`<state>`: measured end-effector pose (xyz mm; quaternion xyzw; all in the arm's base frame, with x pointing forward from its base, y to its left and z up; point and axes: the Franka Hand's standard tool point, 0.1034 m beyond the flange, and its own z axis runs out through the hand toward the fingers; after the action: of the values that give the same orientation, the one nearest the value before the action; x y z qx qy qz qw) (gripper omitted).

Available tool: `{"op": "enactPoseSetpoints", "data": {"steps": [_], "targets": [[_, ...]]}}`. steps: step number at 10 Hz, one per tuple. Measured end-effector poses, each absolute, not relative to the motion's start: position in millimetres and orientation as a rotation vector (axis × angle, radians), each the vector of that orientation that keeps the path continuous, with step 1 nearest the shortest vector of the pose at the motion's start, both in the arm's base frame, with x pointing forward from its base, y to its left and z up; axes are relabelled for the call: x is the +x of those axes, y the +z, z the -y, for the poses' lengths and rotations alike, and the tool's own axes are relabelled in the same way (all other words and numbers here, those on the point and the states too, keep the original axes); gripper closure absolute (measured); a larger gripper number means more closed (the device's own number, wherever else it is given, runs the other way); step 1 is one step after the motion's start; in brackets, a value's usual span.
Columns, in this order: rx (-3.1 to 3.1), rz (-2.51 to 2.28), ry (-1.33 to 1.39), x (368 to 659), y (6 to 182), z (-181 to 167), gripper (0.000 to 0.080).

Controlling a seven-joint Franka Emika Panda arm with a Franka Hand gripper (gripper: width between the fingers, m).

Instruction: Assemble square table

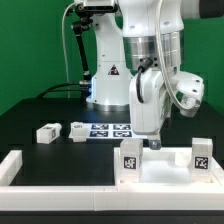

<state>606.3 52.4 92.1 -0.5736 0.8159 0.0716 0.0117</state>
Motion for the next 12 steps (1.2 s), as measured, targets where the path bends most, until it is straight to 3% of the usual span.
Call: {"op": "enactPoseSetpoints", "data": {"steps": [3, 7, 12], "targets": [[-1.817, -2.527, 0.227, 599, 91.5, -57, 0.0151], [-1.937, -2.520, 0.279, 530, 64.3, -75, 0.0150], [-1.967, -2.521, 0.295, 526, 60.3, -77, 0.0150]]}}
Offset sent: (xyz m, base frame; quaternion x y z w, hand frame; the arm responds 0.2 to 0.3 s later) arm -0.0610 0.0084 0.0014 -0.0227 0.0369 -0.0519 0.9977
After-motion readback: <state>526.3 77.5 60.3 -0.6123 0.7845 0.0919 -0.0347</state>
